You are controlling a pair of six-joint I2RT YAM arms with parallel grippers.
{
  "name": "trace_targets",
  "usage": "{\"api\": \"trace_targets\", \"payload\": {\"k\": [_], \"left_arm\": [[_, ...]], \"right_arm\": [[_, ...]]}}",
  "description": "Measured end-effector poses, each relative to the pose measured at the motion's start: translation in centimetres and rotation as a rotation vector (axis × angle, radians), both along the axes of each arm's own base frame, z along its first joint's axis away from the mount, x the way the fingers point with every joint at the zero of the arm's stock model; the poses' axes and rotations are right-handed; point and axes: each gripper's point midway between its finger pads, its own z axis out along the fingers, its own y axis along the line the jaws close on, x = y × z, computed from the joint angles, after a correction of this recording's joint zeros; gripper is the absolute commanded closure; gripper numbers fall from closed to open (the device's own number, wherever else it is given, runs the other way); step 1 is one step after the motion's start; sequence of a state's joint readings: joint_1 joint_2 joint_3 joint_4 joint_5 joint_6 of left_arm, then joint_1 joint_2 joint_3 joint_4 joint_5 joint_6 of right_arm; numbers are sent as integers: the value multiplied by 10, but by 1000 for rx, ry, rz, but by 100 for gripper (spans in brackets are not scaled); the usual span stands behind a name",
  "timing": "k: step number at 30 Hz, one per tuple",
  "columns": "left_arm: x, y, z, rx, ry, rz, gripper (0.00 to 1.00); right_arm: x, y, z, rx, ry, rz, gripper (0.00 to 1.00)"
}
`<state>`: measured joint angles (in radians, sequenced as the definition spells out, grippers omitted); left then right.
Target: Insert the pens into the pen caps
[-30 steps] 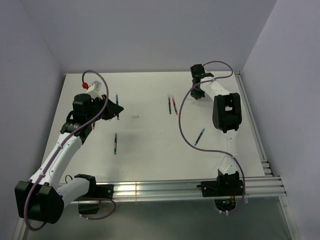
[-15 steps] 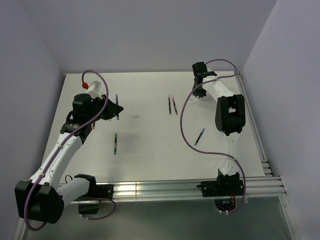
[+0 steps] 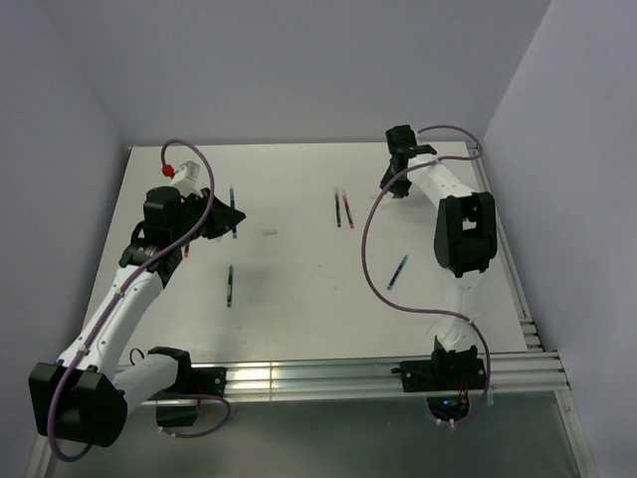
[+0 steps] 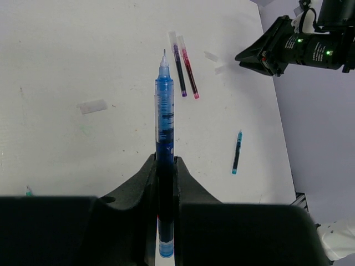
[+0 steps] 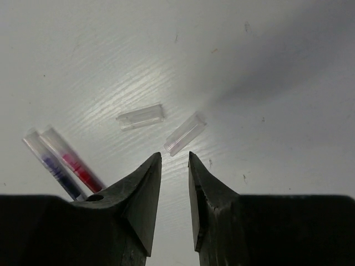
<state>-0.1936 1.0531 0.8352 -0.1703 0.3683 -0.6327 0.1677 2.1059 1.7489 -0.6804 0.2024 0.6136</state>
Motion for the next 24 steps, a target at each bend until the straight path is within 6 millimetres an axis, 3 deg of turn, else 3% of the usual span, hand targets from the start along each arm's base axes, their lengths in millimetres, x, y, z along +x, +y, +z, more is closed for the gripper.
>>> {"api": "trace_targets", "payload": {"k": [11, 24], "left_arm": [[-2, -1, 5, -22, -1, 6, 100], [-3, -2, 8, -39, -3, 3, 100]], "right_arm": [[-2, 12, -15, 136, -6, -172, 61], [-17, 1, -44, 171, 14, -414, 56]]}}
